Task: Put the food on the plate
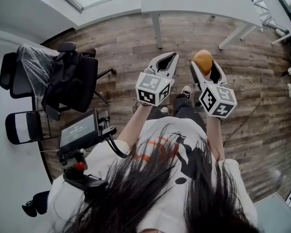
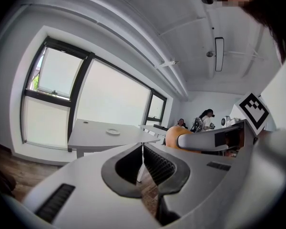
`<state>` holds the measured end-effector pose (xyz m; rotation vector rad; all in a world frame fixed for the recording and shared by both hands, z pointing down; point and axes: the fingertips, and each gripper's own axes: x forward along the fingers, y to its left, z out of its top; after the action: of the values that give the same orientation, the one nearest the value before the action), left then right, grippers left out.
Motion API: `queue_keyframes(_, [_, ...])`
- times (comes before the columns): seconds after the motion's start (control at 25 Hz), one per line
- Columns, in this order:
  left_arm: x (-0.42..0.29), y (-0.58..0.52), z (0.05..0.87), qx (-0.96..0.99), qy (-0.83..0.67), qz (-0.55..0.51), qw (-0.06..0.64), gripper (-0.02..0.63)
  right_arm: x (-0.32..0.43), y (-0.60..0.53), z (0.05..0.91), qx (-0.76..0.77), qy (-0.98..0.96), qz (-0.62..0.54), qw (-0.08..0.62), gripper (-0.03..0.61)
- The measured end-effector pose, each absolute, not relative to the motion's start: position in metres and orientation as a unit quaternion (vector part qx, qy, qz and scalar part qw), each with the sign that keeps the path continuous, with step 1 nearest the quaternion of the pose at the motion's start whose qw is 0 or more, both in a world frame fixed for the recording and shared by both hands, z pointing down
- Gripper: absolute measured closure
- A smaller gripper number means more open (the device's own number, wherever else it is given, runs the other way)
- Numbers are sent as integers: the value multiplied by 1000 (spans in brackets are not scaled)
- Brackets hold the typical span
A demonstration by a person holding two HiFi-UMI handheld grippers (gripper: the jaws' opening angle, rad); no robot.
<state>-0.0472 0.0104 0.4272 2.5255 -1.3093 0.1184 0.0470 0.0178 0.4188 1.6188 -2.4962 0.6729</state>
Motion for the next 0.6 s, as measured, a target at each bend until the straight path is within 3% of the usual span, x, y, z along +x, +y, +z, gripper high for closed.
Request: queue_keyframes(0.6, [20, -113, 406, 875, -468, 36, 122, 607, 109, -111, 410, 508, -834, 210, 44, 235])
